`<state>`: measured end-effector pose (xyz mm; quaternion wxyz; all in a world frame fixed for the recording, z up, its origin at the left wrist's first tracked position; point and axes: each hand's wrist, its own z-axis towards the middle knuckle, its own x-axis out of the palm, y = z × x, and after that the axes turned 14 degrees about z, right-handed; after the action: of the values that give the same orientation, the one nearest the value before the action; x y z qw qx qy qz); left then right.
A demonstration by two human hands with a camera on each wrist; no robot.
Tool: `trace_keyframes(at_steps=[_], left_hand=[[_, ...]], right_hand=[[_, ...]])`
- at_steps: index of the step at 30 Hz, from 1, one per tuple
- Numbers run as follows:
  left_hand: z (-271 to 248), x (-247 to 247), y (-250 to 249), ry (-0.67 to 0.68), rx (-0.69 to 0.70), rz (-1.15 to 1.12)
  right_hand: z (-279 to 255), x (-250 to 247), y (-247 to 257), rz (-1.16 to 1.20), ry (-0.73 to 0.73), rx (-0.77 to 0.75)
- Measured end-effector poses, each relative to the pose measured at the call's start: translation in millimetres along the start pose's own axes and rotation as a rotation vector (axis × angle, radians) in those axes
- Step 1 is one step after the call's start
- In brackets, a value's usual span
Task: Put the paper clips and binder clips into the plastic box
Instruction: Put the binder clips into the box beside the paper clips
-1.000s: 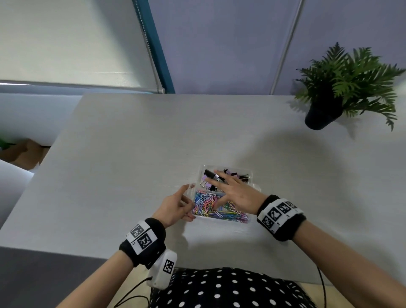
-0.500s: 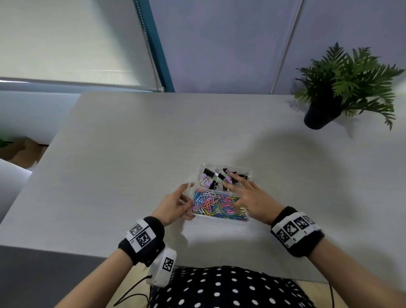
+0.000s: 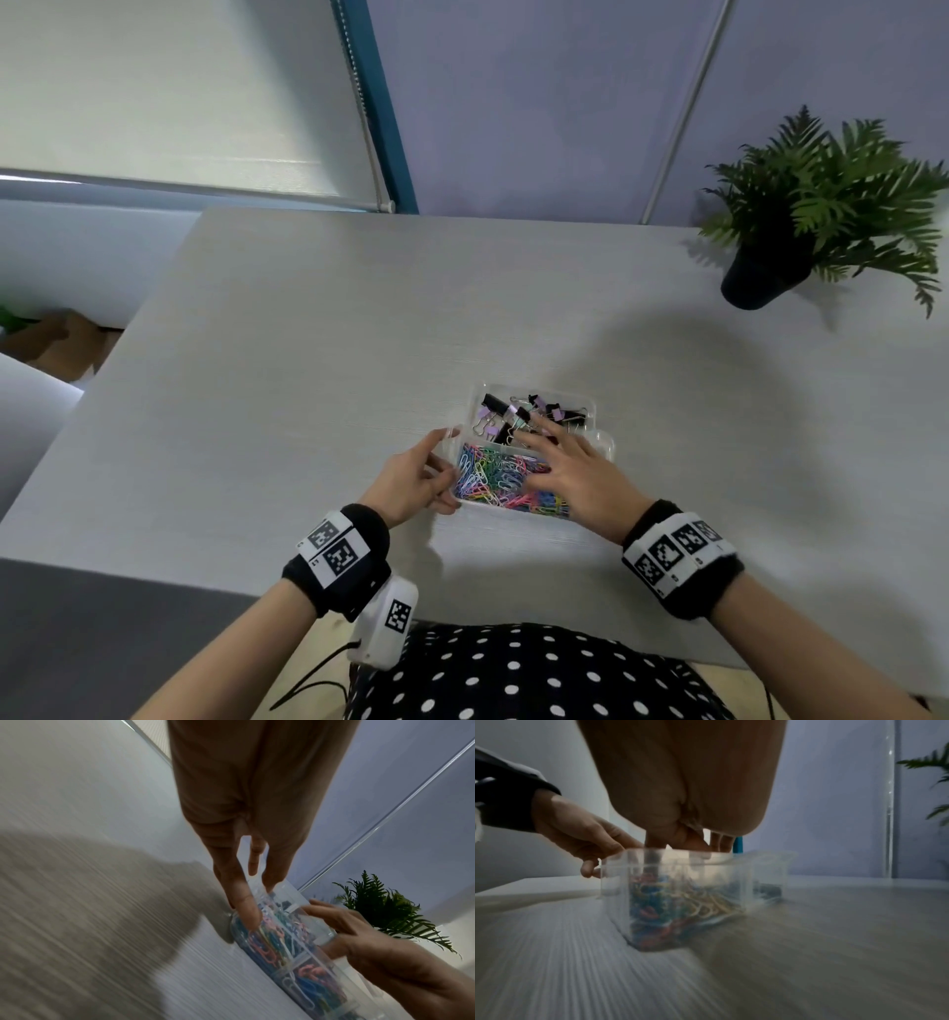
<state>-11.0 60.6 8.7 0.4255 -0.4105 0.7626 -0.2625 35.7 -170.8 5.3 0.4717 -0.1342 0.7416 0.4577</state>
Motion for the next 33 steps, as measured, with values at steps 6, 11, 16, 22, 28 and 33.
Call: trace_keyframes(at_steps=[6, 11, 16, 22, 28, 33], left_hand=[[0, -1, 0, 0.007, -0.002, -0.008], [0, -1, 0, 0.010, -0.002, 0.005], [-1, -1, -1, -0.002, 0.001, 0.010], [-1, 0, 0, -0.004, 0.001, -0.006], [0, -1, 1, 0.006, 0.000, -0.012], [-1, 0, 1, -0.001, 0.000, -0.018]], right_hand=[[-13, -9, -4, -0.031, -0.088, -0.049], [21, -5, 24, 0.013, -0.108, -0.091], [25, 9, 28, -0.058, -0.036, -0.060], [-1, -2, 8, -0.116, -0.052, 0.003], [13, -8, 15, -0.006, -0.097, -0.009], [32, 1, 36, -0.037, -0.050, 0.062]])
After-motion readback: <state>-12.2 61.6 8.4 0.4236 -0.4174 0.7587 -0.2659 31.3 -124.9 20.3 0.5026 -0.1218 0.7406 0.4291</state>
